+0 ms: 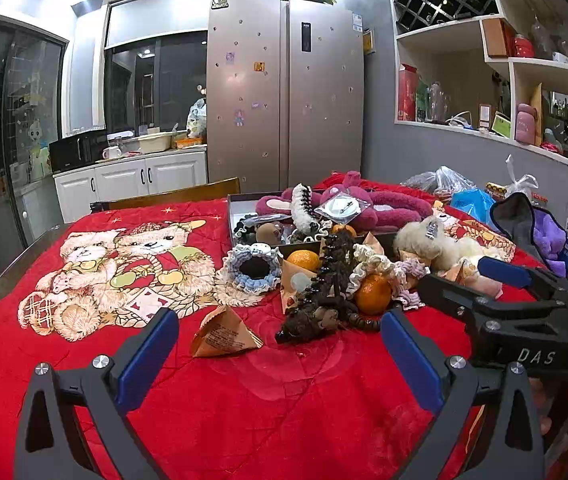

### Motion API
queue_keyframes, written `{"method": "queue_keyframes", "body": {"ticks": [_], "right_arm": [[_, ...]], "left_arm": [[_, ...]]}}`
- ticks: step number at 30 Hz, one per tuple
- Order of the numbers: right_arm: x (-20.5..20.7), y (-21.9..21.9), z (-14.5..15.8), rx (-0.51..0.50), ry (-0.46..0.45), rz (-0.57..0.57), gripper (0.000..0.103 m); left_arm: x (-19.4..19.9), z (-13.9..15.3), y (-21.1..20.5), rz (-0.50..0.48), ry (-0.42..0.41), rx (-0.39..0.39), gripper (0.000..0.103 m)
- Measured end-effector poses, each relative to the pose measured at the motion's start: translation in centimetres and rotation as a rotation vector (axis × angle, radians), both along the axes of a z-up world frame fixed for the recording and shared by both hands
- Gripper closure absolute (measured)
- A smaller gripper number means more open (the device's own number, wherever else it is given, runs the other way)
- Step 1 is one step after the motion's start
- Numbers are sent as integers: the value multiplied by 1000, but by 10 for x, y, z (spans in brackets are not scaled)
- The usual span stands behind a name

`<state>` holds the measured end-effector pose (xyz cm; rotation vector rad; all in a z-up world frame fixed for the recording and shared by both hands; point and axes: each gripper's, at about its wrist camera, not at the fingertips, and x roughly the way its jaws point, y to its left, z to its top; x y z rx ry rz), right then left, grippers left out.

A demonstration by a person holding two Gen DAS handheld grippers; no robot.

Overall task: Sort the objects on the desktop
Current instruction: 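Move the left gripper toward the tan paper triangle packet on the blanket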

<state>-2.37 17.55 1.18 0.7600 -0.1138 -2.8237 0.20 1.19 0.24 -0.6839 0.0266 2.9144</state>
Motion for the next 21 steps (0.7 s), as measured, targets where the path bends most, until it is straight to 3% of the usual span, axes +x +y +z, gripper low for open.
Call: {"method": "queue_keyframes", "body": {"ticks": [10, 15, 21], "right_arm": [[10, 1, 10, 18, 91, -44, 0], [24, 3, 17, 44, 207, -94, 0], [12, -2, 13, 91, 130, -122, 0]], "left_arm": [[-1, -2, -3, 31, -15, 2, 0], [-3, -3, -8, 25, -31, 29, 0], [-1, -4, -22, 96, -45, 84, 0]]}}
